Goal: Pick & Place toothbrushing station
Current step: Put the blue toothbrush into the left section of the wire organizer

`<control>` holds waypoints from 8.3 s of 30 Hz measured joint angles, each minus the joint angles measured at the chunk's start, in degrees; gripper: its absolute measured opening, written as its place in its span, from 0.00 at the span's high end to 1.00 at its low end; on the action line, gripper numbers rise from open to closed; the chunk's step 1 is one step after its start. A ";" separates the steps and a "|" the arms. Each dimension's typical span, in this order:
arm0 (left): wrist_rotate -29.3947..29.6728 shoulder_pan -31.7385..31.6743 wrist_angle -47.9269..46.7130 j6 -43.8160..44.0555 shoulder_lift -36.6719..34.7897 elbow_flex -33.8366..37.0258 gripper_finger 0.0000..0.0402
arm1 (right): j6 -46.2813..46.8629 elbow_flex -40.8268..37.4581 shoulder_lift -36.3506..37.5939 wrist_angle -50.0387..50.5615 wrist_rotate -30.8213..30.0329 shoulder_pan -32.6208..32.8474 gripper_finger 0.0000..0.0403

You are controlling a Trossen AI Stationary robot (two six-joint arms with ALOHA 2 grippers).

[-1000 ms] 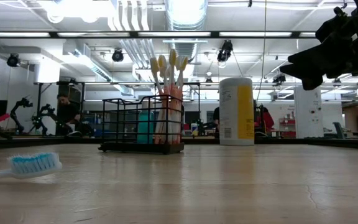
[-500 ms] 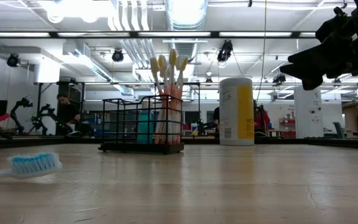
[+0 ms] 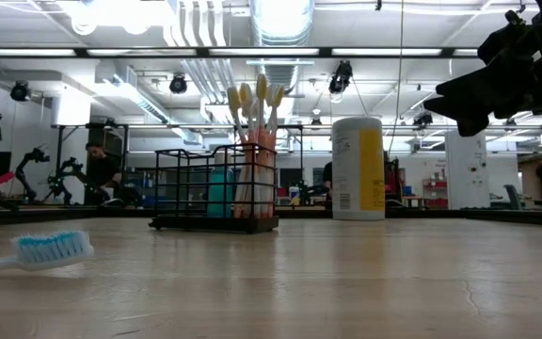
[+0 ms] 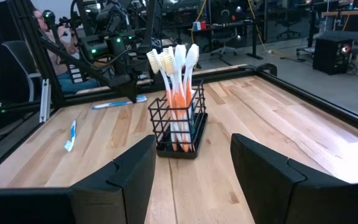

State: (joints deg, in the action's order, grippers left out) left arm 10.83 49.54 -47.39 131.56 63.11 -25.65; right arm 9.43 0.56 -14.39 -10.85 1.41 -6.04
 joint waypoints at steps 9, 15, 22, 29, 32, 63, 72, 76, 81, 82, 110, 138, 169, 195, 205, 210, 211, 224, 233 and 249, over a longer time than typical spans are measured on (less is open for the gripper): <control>4.44 -0.03 2.17 -1.46 0.00 0.38 0.98 | 0.00 0.00 0.00 0.00 0.02 0.02 0.50; 8.40 -0.05 3.66 -3.04 0.02 0.42 0.99 | 0.00 0.00 0.00 0.00 0.02 0.01 0.50; 13.81 -0.02 4.41 -5.59 0.00 -0.26 0.99 | -0.01 0.00 0.00 0.00 0.02 0.00 0.50; 12.58 -0.02 3.69 -5.56 0.00 -0.26 0.93 | 0.00 0.00 0.00 0.01 0.01 0.02 0.50; 12.37 -0.02 3.12 -5.51 0.00 -0.24 0.88 | 0.00 0.00 0.00 0.00 0.00 0.02 0.50; 13.79 -0.72 8.81 -5.20 -0.11 5.29 0.88 | 0.00 -0.02 -0.01 0.01 0.00 0.00 0.50; 13.17 -0.72 10.38 -5.33 -0.09 5.27 0.98 | 0.00 -0.02 -0.01 0.00 0.01 0.01 0.50; 13.11 -0.72 10.40 -5.34 -0.09 5.27 0.99 | 0.00 -0.02 -0.02 0.01 0.01 0.00 0.50; 13.58 -0.71 10.64 -5.57 -0.05 5.29 0.99 | 0.00 -0.02 0.00 0.01 0.02 0.02 0.50; 13.95 -0.70 10.77 -5.92 -0.09 5.26 0.99 | 0.00 -0.02 -0.02 0.01 0.01 0.01 0.50; 22.08 -0.95 -1.06 -12.58 -0.37 -3.36 0.96 | 0.00 -0.02 -0.02 0.00 0.00 0.00 0.50; 13.58 -16.68 -3.44 -28.42 0.48 -10.49 0.56 | 0.00 -0.02 -0.01 0.01 0.00 0.00 0.50; 9.45 -20.02 0.29 -31.09 14.62 -10.44 0.56 | -0.01 -0.02 -0.01 0.01 0.00 0.02 0.50; 9.62 -20.96 2.15 -31.47 18.27 -9.94 0.57 | 0.00 -0.02 -0.02 0.00 0.00 0.02 0.50; 9.52 -20.99 2.71 -31.22 18.27 -9.90 0.61 | 0.00 -0.02 -0.02 0.01 0.02 0.02 0.50; 9.49 -20.98 3.06 -31.29 18.27 -9.90 0.70 | 0.00 -0.02 -0.02 0.00 0.00 0.02 0.50; 9.48 -20.96 3.10 -31.29 18.27 -9.92 0.73 | 0.00 -0.02 0.00 0.01 0.00 0.01 0.50; 9.70 -20.99 2.90 -31.32 18.23 -9.99 0.94 | 0.00 -0.02 -0.02 0.02 0.02 0.02 0.50; 9.73 -20.99 2.85 -31.40 18.21 -10.04 0.94 | 0.00 -0.02 -0.02 0.02 0.01 0.02 0.50; 17.71 -20.99 2.12 -37.04 15.31 -12.74 0.93 | 0.00 -0.02 -0.01 0.02 0.01 0.02 0.50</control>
State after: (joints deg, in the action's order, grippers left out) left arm 28.54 28.56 -45.26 94.53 78.42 -38.39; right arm 9.43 0.54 -14.40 -10.84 1.42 -6.02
